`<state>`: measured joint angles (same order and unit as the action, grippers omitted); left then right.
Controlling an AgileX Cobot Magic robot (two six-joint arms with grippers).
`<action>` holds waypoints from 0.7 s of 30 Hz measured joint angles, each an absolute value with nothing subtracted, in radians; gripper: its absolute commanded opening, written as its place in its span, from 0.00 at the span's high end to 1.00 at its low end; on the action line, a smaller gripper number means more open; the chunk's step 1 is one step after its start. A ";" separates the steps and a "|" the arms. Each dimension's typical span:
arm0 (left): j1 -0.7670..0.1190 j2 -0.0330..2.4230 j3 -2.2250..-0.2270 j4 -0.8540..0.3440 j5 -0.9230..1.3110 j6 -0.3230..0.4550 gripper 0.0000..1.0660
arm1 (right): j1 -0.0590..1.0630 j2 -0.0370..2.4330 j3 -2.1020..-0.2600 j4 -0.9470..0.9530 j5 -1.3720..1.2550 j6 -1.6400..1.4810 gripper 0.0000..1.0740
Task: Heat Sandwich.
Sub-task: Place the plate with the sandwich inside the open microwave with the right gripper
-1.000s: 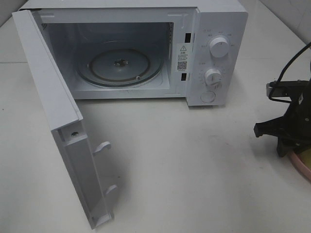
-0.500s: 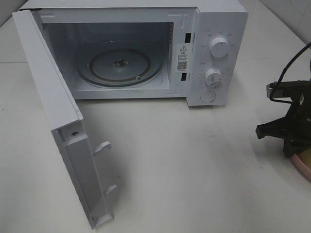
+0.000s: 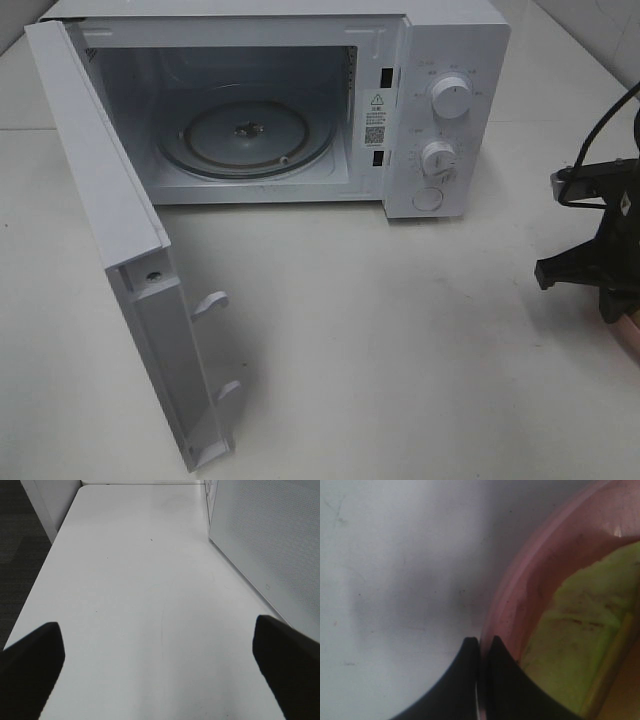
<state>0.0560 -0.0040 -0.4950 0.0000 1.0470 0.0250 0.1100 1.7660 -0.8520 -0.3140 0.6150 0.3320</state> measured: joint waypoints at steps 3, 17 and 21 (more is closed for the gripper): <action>0.056 -0.004 -0.495 0.000 1.047 0.025 0.08 | 0.147 1.754 -0.852 -0.352 0.658 0.358 1.00; 0.056 -0.004 -0.495 0.000 1.047 0.025 0.08 | 0.282 1.628 -0.835 -0.389 0.776 0.381 1.00; 0.056 -0.004 -0.495 0.000 1.047 0.025 0.08 | 0.325 1.578 -0.804 -0.388 0.785 0.381 1.00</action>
<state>0.0560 -0.0040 -0.4950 0.0000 1.0470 0.0250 0.3250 1.5780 -0.8040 -0.3880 0.7850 0.3810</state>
